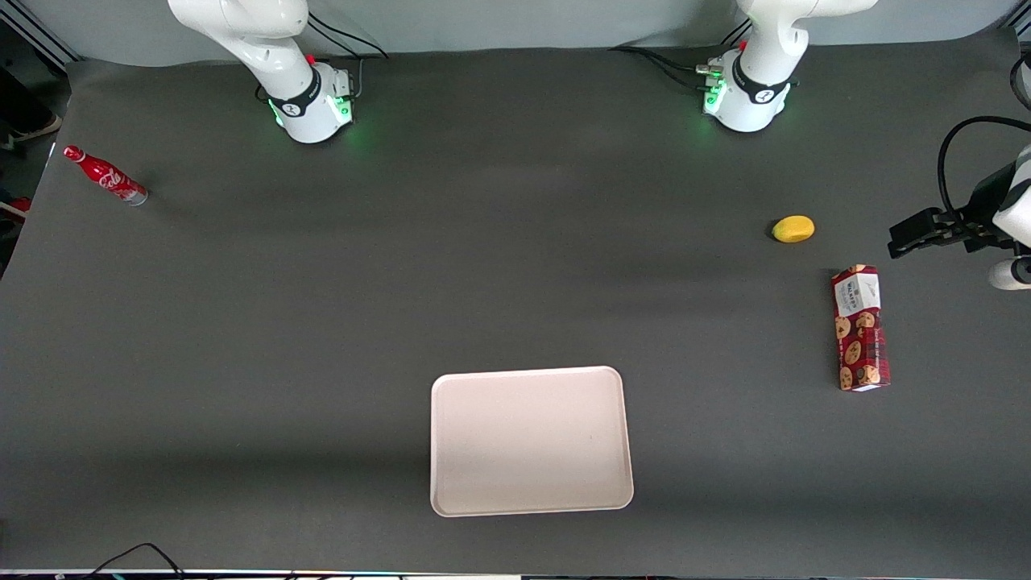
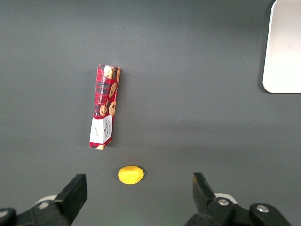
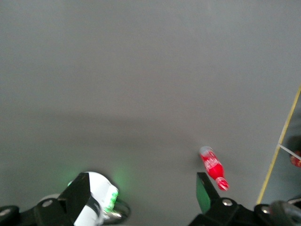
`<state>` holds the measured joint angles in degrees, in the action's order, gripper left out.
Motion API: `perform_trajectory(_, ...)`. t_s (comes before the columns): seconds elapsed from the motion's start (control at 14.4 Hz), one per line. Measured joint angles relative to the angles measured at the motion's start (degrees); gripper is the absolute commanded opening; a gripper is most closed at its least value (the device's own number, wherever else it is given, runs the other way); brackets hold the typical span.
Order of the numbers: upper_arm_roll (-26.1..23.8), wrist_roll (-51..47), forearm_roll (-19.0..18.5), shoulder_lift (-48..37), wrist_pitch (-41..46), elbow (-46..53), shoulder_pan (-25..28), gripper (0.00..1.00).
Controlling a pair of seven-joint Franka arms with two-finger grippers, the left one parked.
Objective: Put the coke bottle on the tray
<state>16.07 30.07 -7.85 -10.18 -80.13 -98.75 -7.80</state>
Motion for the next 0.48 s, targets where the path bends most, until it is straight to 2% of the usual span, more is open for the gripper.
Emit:
perform_trajectory(0.28,16.75,10.12,-4.12,-4.83,-11.24,-14.55,4.43,1.00)
perform_trajectory(0.48,25.66,14.48,-6.43,-7.06,-20.38,-24.80,6.61,1.00)
